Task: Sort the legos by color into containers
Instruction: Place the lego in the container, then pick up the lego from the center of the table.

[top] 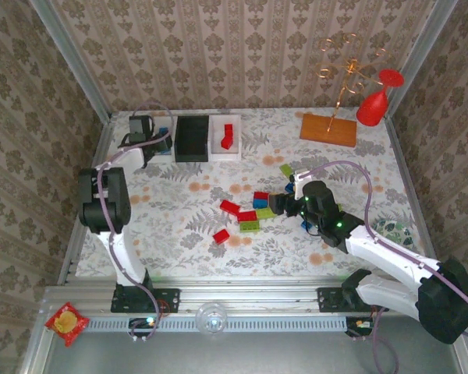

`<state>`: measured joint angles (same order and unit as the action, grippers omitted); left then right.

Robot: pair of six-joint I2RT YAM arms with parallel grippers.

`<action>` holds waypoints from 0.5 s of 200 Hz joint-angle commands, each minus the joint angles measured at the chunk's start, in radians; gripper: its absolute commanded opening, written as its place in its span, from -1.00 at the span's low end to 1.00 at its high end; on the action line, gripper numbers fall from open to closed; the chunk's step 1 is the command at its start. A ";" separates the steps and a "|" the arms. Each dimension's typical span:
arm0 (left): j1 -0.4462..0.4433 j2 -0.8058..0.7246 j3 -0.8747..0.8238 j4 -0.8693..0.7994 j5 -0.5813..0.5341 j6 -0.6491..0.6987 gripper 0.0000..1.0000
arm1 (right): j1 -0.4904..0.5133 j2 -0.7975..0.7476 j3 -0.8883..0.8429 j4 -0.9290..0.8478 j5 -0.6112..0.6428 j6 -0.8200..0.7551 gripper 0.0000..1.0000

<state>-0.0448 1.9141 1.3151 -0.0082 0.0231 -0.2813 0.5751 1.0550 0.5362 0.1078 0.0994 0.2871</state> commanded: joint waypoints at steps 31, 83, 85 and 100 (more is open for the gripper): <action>-0.072 -0.242 -0.181 0.082 0.156 -0.059 0.39 | 0.008 0.006 0.028 -0.011 0.046 -0.023 0.69; -0.405 -0.382 -0.412 0.101 0.147 -0.021 0.37 | -0.012 -0.111 -0.020 -0.018 0.153 -0.026 0.71; -0.434 -0.383 -0.416 0.101 0.148 -0.022 0.37 | -0.014 -0.118 -0.022 -0.017 0.155 -0.024 0.71; -0.522 -0.379 -0.446 0.092 0.153 -0.043 0.37 | -0.024 -0.154 -0.037 -0.015 0.162 -0.014 0.72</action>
<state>-0.4736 1.5509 0.9173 0.0975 0.1589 -0.3138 0.5652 0.9642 0.5247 0.0875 0.1959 0.2680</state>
